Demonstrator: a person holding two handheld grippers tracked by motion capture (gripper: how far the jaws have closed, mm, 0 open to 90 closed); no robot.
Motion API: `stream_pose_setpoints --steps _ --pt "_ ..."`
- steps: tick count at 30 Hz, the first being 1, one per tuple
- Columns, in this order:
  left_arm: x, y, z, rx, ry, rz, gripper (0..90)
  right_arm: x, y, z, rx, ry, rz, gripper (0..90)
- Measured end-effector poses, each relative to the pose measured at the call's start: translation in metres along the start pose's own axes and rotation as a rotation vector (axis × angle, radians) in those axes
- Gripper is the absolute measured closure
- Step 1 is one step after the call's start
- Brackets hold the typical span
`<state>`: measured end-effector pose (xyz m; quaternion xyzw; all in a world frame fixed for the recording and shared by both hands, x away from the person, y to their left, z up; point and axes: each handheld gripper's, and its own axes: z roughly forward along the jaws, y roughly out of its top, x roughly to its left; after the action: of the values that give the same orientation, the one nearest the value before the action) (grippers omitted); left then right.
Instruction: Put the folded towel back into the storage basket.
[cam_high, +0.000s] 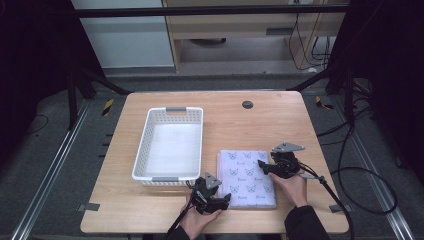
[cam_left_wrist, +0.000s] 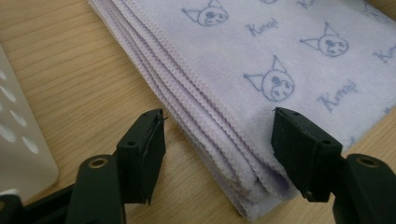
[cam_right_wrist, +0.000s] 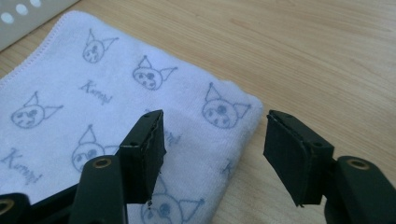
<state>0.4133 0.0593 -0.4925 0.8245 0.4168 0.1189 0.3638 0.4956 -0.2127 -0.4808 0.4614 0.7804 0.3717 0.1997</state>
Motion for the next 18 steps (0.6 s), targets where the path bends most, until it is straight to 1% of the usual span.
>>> stream_pose_setpoints --steps 3,4,6,7,9,11,14,16,18 --pt "0.001 0.000 0.001 0.005 -0.006 -0.002 33.8 0.000 -0.001 0.002 0.012 0.001 -0.010 39.6" --pt "0.002 0.000 0.001 0.009 -0.010 -0.004 33.8 0.001 -0.002 0.004 0.022 0.005 -0.010 40.5" --pt "0.003 0.000 0.001 0.011 -0.015 -0.003 33.8 0.001 -0.002 0.005 0.024 0.004 -0.010 40.8" --pt "0.004 -0.001 0.003 0.010 -0.022 -0.016 33.9 0.001 -0.003 0.006 0.037 0.005 -0.017 41.6" --pt "0.004 -0.001 0.003 0.014 -0.027 -0.023 34.0 0.002 -0.004 0.008 0.044 0.004 -0.017 41.7" --pt "0.004 -0.001 0.003 0.014 -0.025 -0.021 34.0 0.002 -0.004 0.008 0.046 0.007 -0.011 41.7" --pt "0.001 -0.002 0.003 0.009 -0.005 -0.012 34.2 0.002 -0.004 0.010 0.058 0.016 0.007 42.4" --pt "0.001 -0.003 0.003 0.007 -0.003 -0.013 34.1 0.002 -0.004 0.011 0.060 0.010 0.005 42.7" --pt "0.000 -0.003 0.004 0.005 -0.003 -0.014 34.2 0.002 -0.005 0.012 0.062 0.014 0.015 43.1"
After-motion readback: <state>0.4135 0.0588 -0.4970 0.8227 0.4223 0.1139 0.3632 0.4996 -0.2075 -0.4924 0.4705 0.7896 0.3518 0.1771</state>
